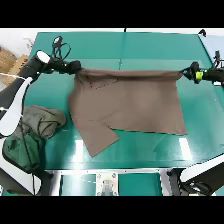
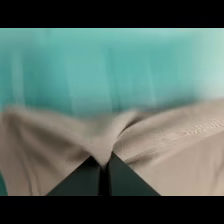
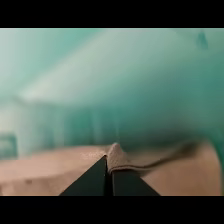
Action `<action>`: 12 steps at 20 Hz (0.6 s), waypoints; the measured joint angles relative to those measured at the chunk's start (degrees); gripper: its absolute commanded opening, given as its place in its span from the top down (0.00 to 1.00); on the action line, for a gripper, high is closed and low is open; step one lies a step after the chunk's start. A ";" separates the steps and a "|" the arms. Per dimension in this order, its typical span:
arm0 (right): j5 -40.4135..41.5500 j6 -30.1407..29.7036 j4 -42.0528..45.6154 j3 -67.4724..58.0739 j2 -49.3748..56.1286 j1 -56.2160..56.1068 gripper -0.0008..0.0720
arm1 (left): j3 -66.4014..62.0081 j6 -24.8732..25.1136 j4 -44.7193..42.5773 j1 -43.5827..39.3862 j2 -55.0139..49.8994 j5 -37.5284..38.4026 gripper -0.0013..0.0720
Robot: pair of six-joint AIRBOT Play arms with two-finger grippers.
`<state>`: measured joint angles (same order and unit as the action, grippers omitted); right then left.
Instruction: Fold the shirts.
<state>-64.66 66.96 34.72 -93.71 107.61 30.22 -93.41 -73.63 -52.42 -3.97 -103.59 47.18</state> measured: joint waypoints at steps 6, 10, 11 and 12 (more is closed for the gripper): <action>-12.66 1.55 13.79 0.76 0.04 2.14 0.96 | -0.09 -0.87 -4.98 1.55 -0.28 14.53 0.95; -14.62 1.88 17.40 3.56 0.04 2.19 0.96 | 0.11 -2.01 -6.29 1.77 -0.68 19.28 0.95; -14.62 1.90 17.86 4.13 0.04 2.16 0.96 | 0.15 -2.54 -6.58 1.70 -0.94 20.55 0.95; -14.60 1.92 18.23 4.52 0.04 2.16 0.96 | 0.22 -3.02 -6.75 1.57 -1.22 21.55 0.95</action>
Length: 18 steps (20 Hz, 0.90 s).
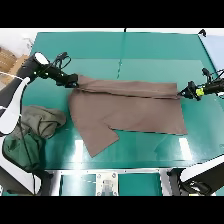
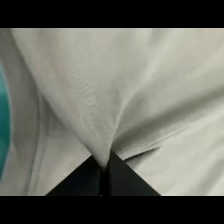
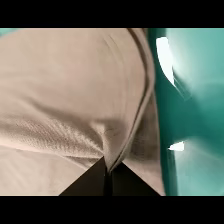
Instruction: Fold the shirts.
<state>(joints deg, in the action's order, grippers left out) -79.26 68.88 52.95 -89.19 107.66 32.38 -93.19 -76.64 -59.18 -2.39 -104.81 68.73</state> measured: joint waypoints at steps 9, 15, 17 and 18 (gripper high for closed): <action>-2.69 6.84 5.88 -1.36 -0.85 0.81 0.60 | -1.01 -6.16 0.28 -0.83 -1.09 10.82 0.17; -8.79 17.68 18.93 1.84 -10.51 2.71 0.96 | 4.68 -8.02 0.24 -0.13 4.92 22.18 0.17; -9.44 19.41 20.74 8.26 -16.44 3.26 0.97 | 11.98 -7.52 -0.98 -0.11 10.25 22.43 0.17; -9.31 20.37 21.14 12.41 -19.76 3.56 0.96 | 16.65 -7.26 -1.90 -0.04 13.55 21.73 0.17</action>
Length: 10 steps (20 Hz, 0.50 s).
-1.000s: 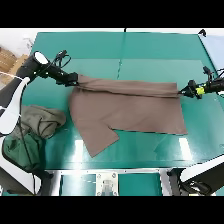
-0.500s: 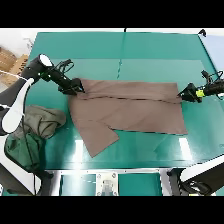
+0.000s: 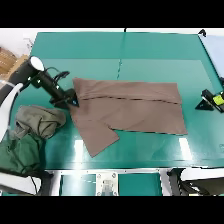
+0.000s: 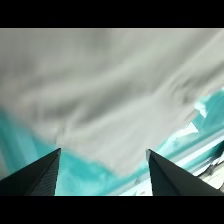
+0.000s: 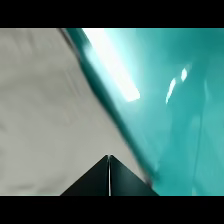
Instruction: Fold the shirts.
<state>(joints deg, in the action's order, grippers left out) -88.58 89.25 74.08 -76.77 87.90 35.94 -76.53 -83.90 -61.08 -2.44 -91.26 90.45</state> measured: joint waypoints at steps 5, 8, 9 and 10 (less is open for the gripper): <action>7.43 4.96 1.29 25.14 -20.50 1.86 0.38 | 24.33 0.28 0.72 0.02 15.37 -8.35 0.17; 11.06 6.45 1.31 35.89 -29.07 2.23 0.36 | 36.30 1.07 5.57 0.00 20.41 -15.47 0.17; 11.93 6.73 1.03 38.47 -30.86 2.32 0.36 | 39.26 1.66 7.37 0.00 21.24 -18.16 0.17; 12.61 6.97 0.13 40.63 -32.06 2.36 0.36 | 42.14 2.45 9.42 0.00 21.90 -20.94 0.17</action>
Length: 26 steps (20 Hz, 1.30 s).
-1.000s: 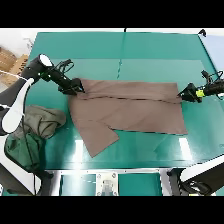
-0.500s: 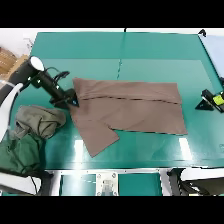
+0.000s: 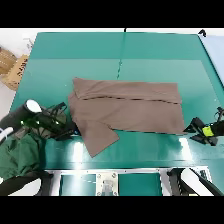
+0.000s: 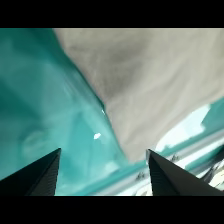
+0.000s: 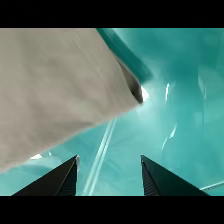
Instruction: Fold the shirts.
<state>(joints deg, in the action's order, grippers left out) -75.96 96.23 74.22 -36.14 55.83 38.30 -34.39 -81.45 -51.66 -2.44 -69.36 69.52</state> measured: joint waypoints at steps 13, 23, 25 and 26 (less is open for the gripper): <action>9.09 -0.02 -8.76 8.81 -3.06 0.00 0.27 | 9.25 17.70 25.35 0.09 -0.70 -20.28 0.95; 17.14 -1.49 -17.44 11.87 1.44 0.04 0.45 | 7.15 23.15 28.46 -0.02 -0.20 -13.25 0.95; 19.96 -2.08 -17.99 12.04 2.12 0.04 0.82 | 7.08 23.89 28.74 -0.02 -0.15 -12.94 0.95; 20.79 -2.67 -17.97 12.11 2.23 0.04 0.92 | 6.88 24.22 28.74 -0.02 -0.15 -12.68 0.95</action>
<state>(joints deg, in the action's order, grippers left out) -55.18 93.56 56.25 -24.03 58.06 38.35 -27.51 -57.23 -22.92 -2.46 -69.52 56.84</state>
